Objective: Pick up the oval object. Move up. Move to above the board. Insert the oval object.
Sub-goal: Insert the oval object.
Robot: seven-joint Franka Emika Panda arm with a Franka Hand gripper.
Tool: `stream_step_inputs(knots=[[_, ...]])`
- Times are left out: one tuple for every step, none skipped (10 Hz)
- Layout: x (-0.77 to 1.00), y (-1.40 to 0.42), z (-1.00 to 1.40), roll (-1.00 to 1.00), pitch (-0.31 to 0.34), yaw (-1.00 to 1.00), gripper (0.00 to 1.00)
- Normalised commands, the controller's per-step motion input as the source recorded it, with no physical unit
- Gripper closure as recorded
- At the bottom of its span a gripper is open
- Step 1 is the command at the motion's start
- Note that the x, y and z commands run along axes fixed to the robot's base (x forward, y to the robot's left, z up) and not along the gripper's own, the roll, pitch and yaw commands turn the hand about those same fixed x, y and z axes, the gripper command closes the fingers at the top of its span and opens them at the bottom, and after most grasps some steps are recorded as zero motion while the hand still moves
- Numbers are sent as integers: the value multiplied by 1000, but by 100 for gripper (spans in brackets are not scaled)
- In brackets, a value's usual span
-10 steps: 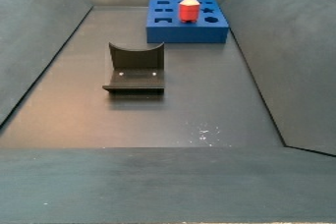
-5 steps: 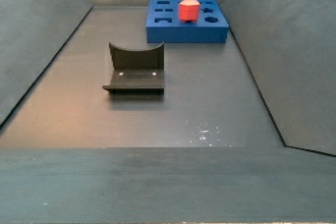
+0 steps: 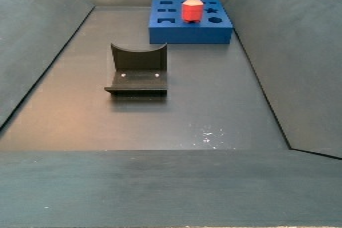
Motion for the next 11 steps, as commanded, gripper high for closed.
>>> stream_step_inputs(knots=[[0,-363,-109,0,0,-846,100],[0,-357,-109,0,0,-851,100],[3,-366,-134,0,0,-851,100],[3,-403,-157,0,0,-826,100],[0,-420,-166,0,-3,-811,100],[0,-474,-197,0,-24,-769,100],[0,-457,-194,0,-20,-786,100],[0,-434,-197,0,-17,-803,100],[0,-354,-206,0,-19,-860,100],[0,-289,-211,0,-16,-911,100],[0,-274,-211,0,-13,-920,100]])
